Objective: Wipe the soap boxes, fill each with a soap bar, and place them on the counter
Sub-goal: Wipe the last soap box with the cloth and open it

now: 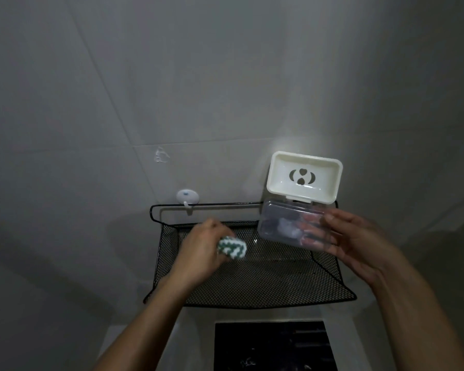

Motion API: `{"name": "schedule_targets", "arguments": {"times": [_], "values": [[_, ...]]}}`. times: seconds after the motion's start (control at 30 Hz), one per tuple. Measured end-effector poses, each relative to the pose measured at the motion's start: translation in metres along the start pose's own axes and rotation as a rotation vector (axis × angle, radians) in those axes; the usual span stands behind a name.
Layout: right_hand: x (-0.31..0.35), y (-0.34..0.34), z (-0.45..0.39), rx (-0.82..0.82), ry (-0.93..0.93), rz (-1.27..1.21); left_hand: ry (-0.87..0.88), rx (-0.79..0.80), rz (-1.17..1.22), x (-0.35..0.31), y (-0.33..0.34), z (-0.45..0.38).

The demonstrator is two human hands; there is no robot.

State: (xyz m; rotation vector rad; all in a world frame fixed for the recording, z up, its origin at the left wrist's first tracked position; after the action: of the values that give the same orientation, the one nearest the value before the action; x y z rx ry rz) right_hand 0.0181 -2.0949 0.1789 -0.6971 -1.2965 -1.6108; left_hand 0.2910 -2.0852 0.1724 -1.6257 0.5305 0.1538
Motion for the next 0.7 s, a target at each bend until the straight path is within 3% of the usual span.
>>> {"name": "schedule_targets", "arguments": {"times": [0.17, 0.3, 0.33, 0.43, 0.5, 0.6, 0.7], "values": [[-0.005, 0.009, 0.006, 0.037, 0.014, -0.09, -0.01, 0.295, -0.101, 0.004, 0.048, 0.006], [-0.011, 0.016, 0.009, 0.056, 0.029, -0.123, 0.004, 0.274, -0.036, 0.001, 0.037, 0.005], [-0.012, 0.017, 0.009, 0.058, 0.031, -0.128, -0.032, 0.229, 0.086, -0.001, 0.027, 0.006], [-0.017, 0.025, 0.01, 0.074, 0.033, -0.149, -0.19, 0.129, 0.806, -0.016, 0.002, 0.013], [-0.023, 0.035, 0.011, 0.086, 0.034, -0.167, -0.276, 0.088, 1.161, -0.029, -0.001, 0.017], [-0.034, 0.05, 0.011, 0.096, 0.041, -0.201, -0.385, 0.049, 1.423, -0.038, 0.002, 0.017], [-0.04, 0.056, 0.011, 0.095, 0.046, -0.142, -0.442, 0.017, 1.537, -0.03, -0.002, 0.013]]}}
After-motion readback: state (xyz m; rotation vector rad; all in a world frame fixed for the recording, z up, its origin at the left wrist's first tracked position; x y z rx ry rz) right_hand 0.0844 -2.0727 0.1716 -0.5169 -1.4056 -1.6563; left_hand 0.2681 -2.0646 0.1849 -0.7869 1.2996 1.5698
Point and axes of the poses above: each hand's wrist, its own z-axis away from the middle knuckle, its own y-axis out of the palm, x = y × z, the point moved 5 cm from there along -z, towards the middle knuckle
